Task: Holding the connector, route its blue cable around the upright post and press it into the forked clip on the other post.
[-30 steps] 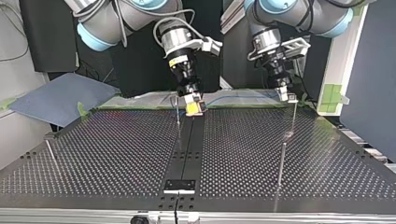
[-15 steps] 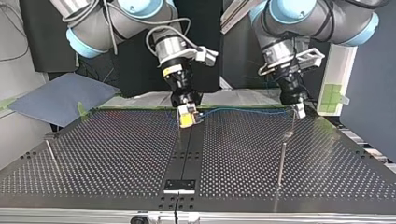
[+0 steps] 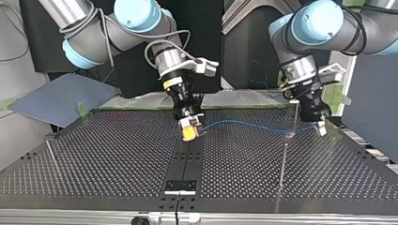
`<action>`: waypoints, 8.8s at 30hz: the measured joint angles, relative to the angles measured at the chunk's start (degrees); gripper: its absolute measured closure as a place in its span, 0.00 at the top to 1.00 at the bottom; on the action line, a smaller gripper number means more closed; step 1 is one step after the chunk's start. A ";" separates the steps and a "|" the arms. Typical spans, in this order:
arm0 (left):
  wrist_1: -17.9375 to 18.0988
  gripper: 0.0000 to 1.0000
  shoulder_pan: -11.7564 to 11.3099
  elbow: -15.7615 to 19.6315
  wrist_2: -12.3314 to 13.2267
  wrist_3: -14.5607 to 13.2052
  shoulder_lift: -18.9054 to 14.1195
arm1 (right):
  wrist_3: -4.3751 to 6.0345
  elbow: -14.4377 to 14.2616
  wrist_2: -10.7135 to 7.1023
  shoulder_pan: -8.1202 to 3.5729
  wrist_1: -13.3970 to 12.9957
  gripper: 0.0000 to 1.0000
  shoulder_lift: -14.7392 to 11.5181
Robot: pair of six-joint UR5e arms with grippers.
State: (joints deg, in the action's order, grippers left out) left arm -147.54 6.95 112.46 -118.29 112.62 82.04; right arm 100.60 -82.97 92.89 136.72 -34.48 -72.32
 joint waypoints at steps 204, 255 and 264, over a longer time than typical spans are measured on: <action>-8.29 1.00 -7.72 -14.96 20.98 4.28 21.35 | 2.71 -26.75 6.25 -20.57 -36.74 0.00 40.32; -15.99 1.00 -7.64 -13.07 18.94 11.32 18.29 | 3.26 -28.54 2.76 -29.65 -36.91 0.00 37.92; -16.11 1.00 -8.79 -8.44 18.98 12.07 13.59 | 4.07 -28.53 0.61 -29.95 -36.73 0.00 37.97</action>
State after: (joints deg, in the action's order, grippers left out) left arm -163.65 -1.84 104.02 -99.32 124.69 95.63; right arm 104.67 -111.50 93.50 106.76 -71.22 -34.36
